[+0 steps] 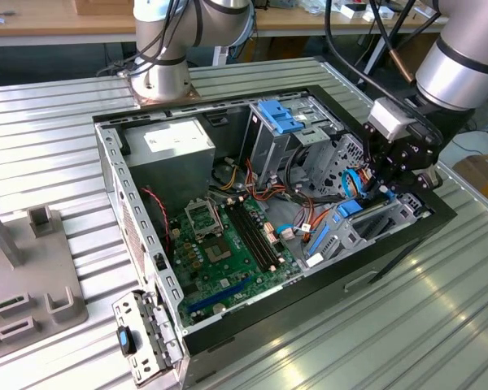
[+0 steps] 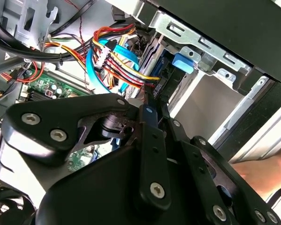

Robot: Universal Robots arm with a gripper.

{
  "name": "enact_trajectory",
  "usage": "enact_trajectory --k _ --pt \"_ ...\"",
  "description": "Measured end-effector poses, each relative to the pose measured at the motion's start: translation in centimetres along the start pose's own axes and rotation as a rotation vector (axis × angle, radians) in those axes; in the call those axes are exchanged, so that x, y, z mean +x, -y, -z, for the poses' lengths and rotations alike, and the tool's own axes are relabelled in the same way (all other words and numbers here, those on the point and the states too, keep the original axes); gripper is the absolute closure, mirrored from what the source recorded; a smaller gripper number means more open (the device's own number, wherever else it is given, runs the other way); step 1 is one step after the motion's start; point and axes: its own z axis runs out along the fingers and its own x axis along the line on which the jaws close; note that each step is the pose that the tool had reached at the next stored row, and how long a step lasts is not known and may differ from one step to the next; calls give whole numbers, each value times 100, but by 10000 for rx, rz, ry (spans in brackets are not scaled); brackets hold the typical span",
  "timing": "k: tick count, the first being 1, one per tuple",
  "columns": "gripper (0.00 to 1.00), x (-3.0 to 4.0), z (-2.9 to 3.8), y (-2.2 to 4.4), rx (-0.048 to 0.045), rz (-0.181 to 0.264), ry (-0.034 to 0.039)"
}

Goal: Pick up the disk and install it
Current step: 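Insert the first disk wire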

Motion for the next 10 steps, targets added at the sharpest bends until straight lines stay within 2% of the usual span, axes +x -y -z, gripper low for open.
enact_trajectory --k 10 --pt "84 2 -5 0 1 -185 -1"
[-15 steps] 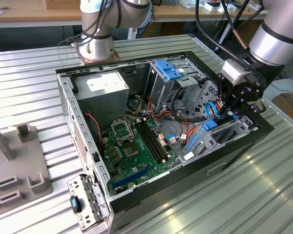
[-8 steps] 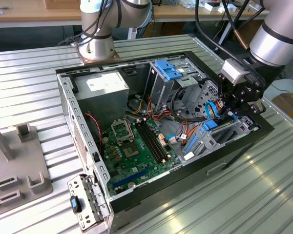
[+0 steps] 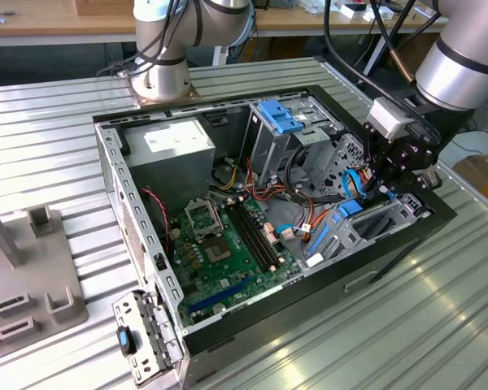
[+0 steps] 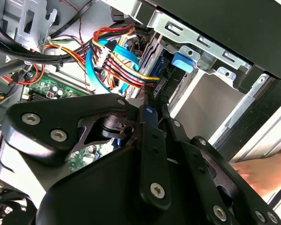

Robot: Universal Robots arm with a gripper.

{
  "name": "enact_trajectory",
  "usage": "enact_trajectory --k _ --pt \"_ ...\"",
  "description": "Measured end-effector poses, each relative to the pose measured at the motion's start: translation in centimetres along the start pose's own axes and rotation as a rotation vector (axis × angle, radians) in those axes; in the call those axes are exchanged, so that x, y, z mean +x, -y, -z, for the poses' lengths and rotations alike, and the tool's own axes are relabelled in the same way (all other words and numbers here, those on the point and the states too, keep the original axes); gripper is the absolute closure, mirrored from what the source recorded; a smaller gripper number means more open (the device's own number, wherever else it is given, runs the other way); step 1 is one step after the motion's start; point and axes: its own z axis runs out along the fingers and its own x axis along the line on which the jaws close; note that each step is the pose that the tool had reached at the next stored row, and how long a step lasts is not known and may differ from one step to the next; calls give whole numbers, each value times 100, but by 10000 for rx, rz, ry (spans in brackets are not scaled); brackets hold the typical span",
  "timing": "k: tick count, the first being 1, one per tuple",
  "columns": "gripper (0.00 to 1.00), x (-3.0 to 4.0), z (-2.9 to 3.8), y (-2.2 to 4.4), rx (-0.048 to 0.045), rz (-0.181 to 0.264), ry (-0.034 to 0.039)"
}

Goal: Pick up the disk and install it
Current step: 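Insert the first disk wire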

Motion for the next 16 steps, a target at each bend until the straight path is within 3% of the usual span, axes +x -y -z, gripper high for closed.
enact_trajectory --k 2,3,4,5,8,13,16 --pt "84 0 0 0 0 -2 -1" --pt "83 -2 -14 0 1 -6 33" --pt "83 0 0 1 0 -7 -1" --pt "76 0 0 0 0 -9 0" --pt "76 0 2 0 1 -13 0" --pt "76 0 121 6 0 -13 0" --pt "76 -2 149 15 1 -13 1"
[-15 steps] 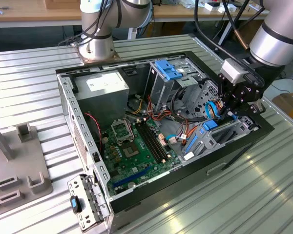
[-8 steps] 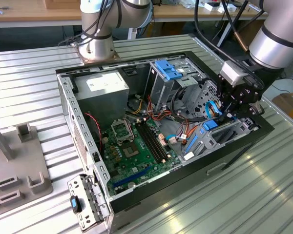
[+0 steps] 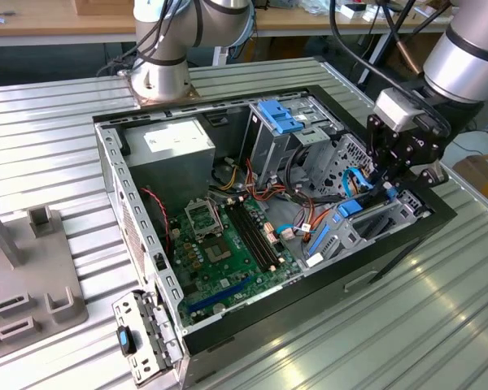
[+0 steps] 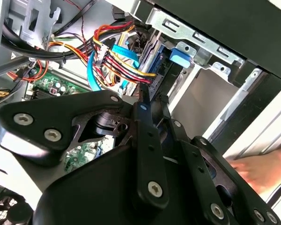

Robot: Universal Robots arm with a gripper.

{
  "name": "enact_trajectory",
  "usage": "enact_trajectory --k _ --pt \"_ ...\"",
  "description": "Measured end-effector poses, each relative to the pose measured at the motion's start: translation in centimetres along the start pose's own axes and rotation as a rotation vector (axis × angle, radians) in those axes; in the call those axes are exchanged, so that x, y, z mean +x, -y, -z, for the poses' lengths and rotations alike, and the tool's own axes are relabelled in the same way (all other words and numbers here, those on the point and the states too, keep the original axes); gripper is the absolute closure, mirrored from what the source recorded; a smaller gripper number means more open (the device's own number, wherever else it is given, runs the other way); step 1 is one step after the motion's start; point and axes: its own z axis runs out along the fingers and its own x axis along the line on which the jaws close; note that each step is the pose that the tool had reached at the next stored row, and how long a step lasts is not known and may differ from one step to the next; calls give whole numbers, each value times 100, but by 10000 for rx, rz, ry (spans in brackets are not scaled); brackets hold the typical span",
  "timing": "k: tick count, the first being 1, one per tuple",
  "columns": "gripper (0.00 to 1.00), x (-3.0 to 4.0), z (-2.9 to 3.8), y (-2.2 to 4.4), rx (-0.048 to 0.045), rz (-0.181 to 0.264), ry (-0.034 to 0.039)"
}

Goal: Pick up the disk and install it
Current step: 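Insert the first disk wire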

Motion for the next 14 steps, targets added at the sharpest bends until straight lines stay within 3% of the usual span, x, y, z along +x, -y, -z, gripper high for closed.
enact_trajectory --k 5,14 --pt "76 -7 3 79 -60 0 -4" --pt "76 -78 23 82 -65 -1 1"
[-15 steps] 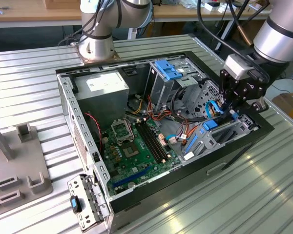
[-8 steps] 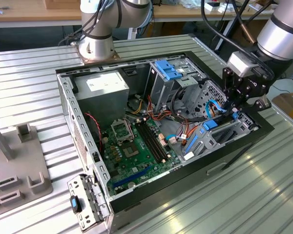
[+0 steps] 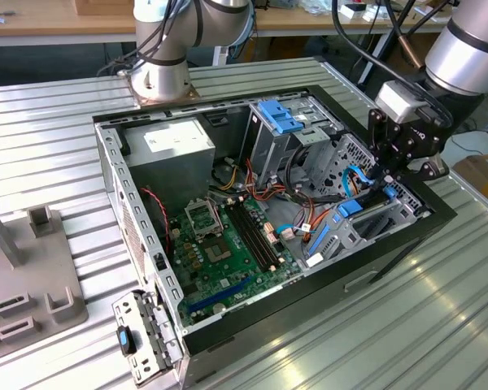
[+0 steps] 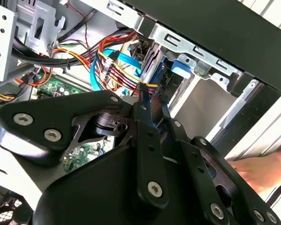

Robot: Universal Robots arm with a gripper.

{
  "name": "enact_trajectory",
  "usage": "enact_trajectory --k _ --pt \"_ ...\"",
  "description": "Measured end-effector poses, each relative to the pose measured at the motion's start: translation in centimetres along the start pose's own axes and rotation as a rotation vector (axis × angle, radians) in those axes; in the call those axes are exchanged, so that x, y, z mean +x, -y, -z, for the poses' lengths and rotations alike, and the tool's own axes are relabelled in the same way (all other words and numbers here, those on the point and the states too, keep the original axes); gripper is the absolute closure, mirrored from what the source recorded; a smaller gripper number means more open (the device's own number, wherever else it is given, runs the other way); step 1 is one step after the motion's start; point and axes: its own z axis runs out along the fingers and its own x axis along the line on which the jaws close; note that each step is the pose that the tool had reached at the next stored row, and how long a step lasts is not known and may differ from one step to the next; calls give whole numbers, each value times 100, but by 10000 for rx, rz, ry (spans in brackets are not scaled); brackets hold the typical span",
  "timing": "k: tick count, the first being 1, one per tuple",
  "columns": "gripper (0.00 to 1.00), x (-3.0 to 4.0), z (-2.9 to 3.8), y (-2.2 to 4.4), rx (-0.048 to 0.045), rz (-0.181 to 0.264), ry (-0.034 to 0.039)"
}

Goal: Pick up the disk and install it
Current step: 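Insert the first disk wire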

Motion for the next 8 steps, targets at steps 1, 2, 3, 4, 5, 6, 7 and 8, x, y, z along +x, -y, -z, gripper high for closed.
enact_trajectory --k 1,2,3,4,5,6,7,8 --pt "76 -4 -5 10 0 1 3" --pt "76 -6 -8 17 0 -1 3" --pt "76 -10 -14 30 0 -1 6" --pt "76 -11 -26 35 -1 -2 9" --pt "76 -10 -36 34 -1 -3 11" --pt "76 -10 -45 35 0 -3 9" --pt "76 -11 -67 37 0 -1 4" --pt "76 -11 -71 39 0 -1 3"
